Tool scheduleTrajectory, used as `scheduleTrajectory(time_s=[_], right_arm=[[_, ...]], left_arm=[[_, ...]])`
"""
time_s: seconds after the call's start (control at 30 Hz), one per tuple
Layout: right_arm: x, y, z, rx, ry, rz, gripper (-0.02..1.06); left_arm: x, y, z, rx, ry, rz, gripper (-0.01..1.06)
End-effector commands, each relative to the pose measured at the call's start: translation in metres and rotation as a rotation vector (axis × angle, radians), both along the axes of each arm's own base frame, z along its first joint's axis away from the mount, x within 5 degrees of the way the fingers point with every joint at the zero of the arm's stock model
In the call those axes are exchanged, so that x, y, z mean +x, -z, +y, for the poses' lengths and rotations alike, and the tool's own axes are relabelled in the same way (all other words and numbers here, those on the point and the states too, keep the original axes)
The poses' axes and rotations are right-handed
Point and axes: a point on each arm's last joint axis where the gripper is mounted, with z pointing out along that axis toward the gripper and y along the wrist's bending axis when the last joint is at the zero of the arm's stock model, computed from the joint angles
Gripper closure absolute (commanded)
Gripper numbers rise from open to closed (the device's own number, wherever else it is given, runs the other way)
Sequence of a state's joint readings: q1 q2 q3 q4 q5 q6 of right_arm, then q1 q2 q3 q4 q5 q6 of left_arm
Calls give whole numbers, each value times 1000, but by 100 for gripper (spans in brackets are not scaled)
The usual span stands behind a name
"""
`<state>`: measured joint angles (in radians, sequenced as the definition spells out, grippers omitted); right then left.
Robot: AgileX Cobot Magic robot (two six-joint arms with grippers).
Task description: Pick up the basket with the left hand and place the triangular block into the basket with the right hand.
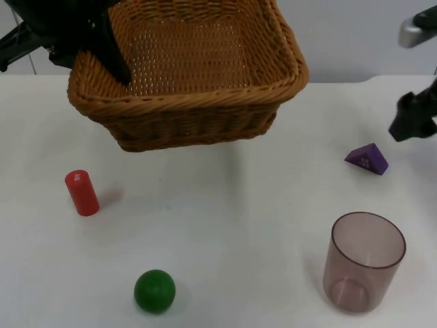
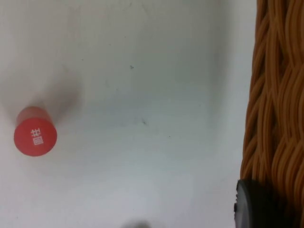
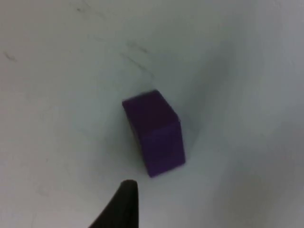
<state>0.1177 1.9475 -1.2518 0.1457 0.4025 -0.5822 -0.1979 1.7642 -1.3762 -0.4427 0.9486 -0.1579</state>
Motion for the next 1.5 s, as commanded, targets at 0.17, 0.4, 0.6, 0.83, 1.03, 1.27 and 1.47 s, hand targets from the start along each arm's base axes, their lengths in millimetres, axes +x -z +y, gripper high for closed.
scheduleTrajectory(time_s=[0.17,0.4,0.6,0.83,1.03,1.27,1.47], right_arm=[[34,11,16,72,-157,126,0],[52,32,20,72,-185,199,0],[52,55,20,71,-189,257,0],[52,60,25,56,-208,249,2],[51,64,33,19,-242,244,9],[50,78,38,8,-256,267,14],[49,79,38,6,-256,277,43]], left_arm=[[-2,-8,-1,-21,-8,-14,105],[-2,-7,-1,-20,-6,-10,105],[-2,-7,-1,-21,-7,-12,105],[-2,-8,-1,-21,-10,-15,105],[-2,-8,-1,-21,-9,-13,105],[-2,-7,-1,-21,-8,-9,105],[-3,-7,-1,-21,-7,-8,105]])
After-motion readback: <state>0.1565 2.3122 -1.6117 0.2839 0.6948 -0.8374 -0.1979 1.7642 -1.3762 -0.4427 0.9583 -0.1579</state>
